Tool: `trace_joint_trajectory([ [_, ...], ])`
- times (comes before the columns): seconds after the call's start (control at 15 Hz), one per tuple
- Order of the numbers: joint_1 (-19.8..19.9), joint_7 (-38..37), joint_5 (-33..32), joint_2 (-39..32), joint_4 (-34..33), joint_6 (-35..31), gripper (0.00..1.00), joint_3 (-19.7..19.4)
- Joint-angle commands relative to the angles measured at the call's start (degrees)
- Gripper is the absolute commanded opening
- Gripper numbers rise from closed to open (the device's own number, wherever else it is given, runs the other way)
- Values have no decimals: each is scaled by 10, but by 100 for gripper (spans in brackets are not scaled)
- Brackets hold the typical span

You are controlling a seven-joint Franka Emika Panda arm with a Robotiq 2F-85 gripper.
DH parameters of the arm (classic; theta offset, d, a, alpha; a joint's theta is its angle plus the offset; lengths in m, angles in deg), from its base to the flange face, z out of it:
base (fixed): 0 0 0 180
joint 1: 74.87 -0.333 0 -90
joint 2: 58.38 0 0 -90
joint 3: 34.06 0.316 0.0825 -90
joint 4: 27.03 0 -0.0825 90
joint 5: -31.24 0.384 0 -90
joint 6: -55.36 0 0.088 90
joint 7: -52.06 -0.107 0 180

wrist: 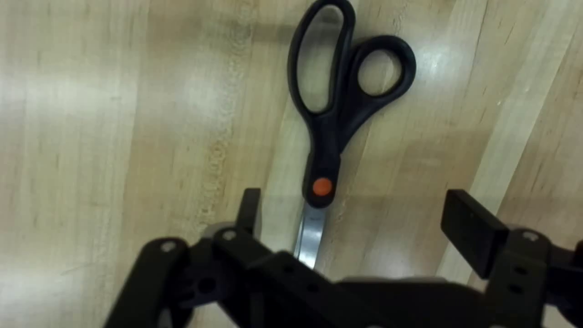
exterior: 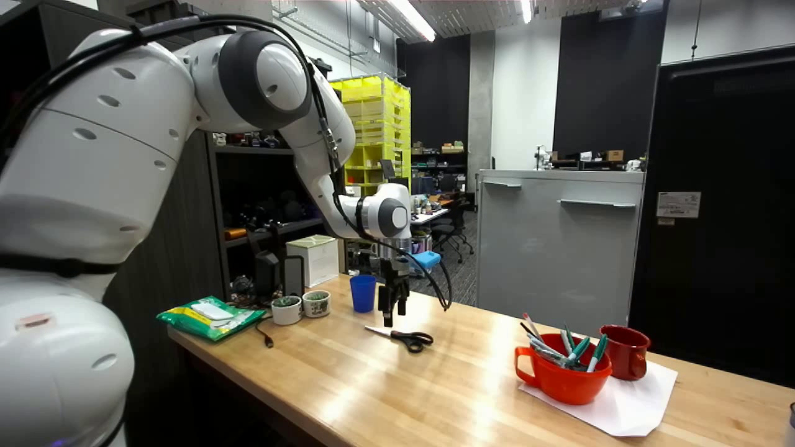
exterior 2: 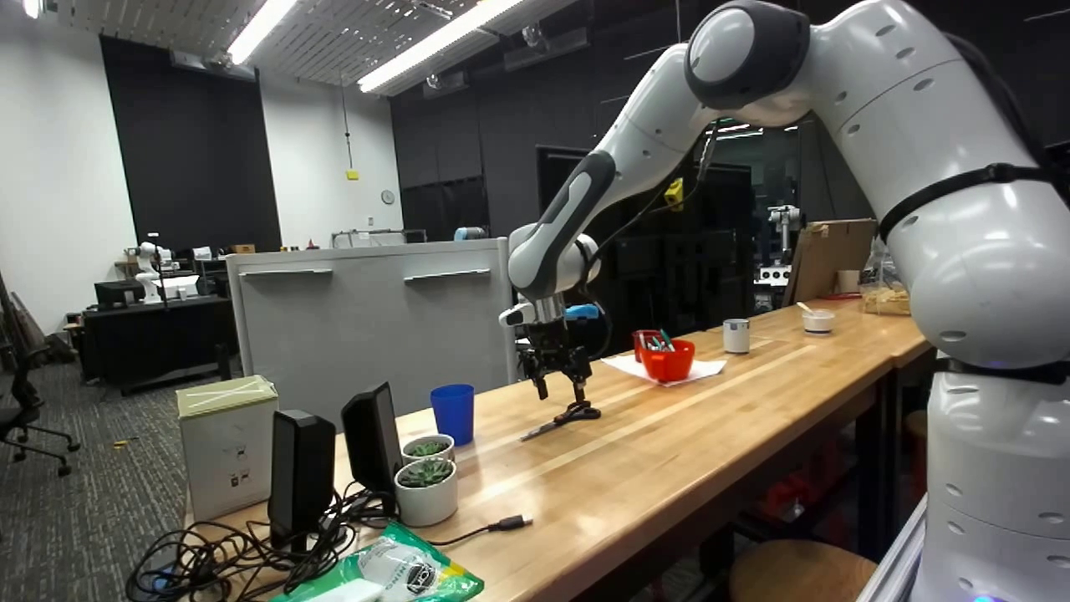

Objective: Move the black scissors forwards then rotate it clockwise.

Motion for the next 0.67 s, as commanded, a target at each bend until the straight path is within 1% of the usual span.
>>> trace_joint_trajectory([
  [0.0, -2, -4, 0, -12, -10, 8, 100, 7],
  [0.33, 1, -7, -7, -29, -8, -4, 100, 3],
  [0.6, 3, 0, -5, -40, -12, -2, 100, 5],
])
